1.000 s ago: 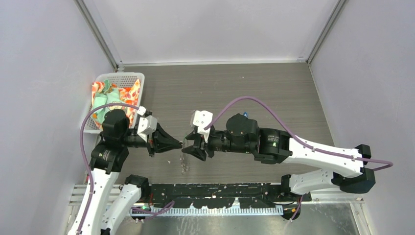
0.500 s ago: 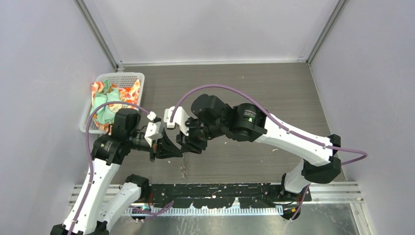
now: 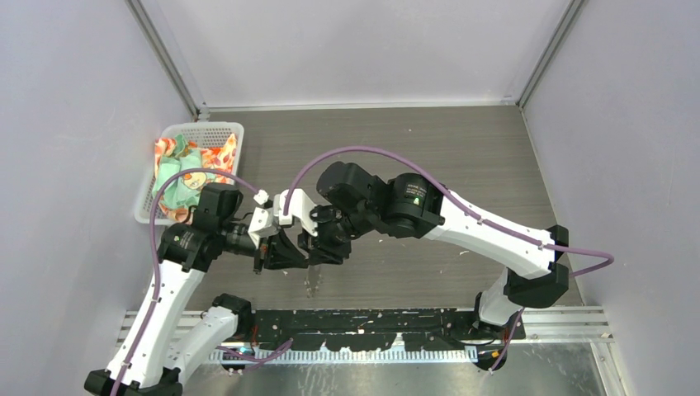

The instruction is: Put the keys on the keyring

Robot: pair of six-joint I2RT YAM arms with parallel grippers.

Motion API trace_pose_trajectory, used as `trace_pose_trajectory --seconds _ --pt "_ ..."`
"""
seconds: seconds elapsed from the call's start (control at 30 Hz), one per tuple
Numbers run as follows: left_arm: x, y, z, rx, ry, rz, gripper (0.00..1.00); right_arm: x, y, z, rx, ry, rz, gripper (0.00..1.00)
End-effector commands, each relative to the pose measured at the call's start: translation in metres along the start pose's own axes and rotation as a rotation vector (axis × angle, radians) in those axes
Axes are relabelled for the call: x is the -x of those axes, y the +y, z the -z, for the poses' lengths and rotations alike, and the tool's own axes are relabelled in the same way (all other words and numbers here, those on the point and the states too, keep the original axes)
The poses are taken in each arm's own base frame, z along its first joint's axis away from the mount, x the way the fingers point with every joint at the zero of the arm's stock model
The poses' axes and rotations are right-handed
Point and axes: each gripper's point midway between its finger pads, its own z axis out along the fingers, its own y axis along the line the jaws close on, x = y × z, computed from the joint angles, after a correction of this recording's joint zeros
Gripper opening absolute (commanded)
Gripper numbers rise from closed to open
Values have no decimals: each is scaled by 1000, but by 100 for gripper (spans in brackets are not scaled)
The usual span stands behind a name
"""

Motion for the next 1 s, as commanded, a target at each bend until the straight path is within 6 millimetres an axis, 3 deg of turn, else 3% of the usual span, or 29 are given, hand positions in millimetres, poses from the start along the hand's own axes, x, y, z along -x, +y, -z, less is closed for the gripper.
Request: trace_pose_trajectory --seconds 0.0,0.2,0.53,0.77,0.97 --pt "17 -10 2 -29 -34 -48 0 16 1 -2 8 -64 24 34" --pt "20 -9 1 -28 -41 -44 0 20 3 -10 32 -86 12 33" --pt "23 -9 2 -23 -48 -47 1 5 4 -16 30 -75 -24 29" --pt "23 -10 1 -27 -51 -45 1 12 -1 -13 -13 -155 -18 5" --pt "22 -11 2 -24 -50 -48 1 4 -1 -8 -17 -121 -20 3"
